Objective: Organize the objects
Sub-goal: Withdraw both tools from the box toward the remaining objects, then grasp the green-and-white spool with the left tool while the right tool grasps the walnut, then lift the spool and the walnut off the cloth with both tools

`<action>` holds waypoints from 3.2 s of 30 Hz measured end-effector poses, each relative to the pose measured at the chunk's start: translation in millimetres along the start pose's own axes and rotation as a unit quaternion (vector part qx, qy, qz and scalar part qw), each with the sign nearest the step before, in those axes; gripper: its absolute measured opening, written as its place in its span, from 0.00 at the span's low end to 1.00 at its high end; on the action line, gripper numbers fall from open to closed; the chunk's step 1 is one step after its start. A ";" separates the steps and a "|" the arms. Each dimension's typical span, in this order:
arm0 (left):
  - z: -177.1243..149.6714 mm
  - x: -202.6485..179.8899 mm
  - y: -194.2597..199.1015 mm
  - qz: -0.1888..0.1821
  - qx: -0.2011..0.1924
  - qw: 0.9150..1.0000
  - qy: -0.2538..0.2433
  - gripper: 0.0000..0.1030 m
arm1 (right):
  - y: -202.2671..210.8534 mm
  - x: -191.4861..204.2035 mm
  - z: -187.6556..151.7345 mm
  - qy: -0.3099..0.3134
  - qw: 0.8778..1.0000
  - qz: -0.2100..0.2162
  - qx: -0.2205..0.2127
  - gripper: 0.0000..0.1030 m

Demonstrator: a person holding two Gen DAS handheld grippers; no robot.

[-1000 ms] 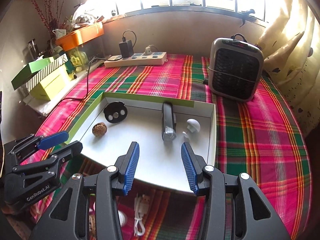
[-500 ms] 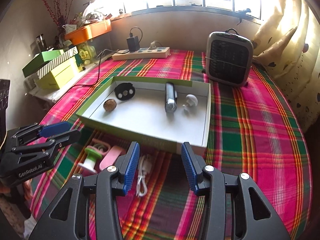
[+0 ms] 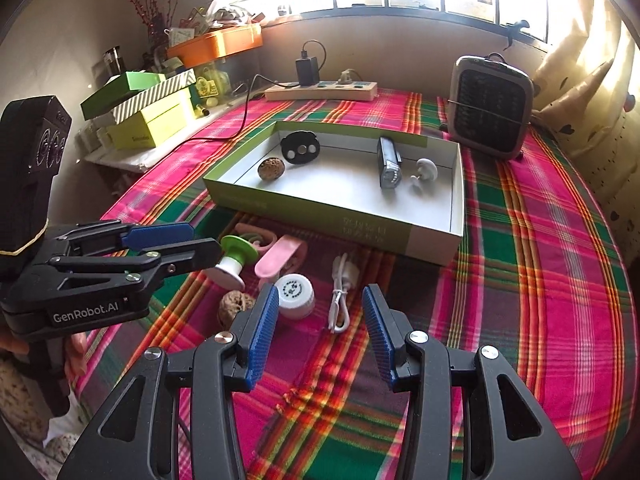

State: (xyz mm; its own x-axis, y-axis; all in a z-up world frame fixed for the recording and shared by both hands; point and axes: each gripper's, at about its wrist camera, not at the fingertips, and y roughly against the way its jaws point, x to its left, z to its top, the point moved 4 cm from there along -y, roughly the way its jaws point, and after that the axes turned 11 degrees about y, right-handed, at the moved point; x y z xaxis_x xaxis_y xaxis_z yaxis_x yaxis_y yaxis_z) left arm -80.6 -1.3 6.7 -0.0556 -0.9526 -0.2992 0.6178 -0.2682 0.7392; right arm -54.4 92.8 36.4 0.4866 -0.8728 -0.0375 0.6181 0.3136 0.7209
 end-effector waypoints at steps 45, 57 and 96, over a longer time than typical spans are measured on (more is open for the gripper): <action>-7.3 33.3 -17.3 0.030 0.024 0.998 0.046 0.31 | -8.1 34.2 -10.0 0.018 0.999 0.032 0.007 0.44; -9.7 50.8 -10.6 0.034 0.016 0.997 0.062 0.31 | -31.3 52.7 -4.9 0.039 0.998 0.051 0.021 0.44; -10.3 48.8 -10.2 0.037 0.013 0.998 0.055 0.31 | -42.7 57.7 -5.4 0.058 0.997 0.028 0.034 0.30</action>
State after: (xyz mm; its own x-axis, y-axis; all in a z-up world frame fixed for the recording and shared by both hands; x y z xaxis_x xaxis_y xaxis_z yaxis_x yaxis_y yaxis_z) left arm -81.5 -43.6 -21.6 0.0762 -0.9491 -0.3058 0.5962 -0.2025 0.7769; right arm -49.4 31.2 -0.3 0.5892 -0.8046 -0.0732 0.5468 0.3304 0.7693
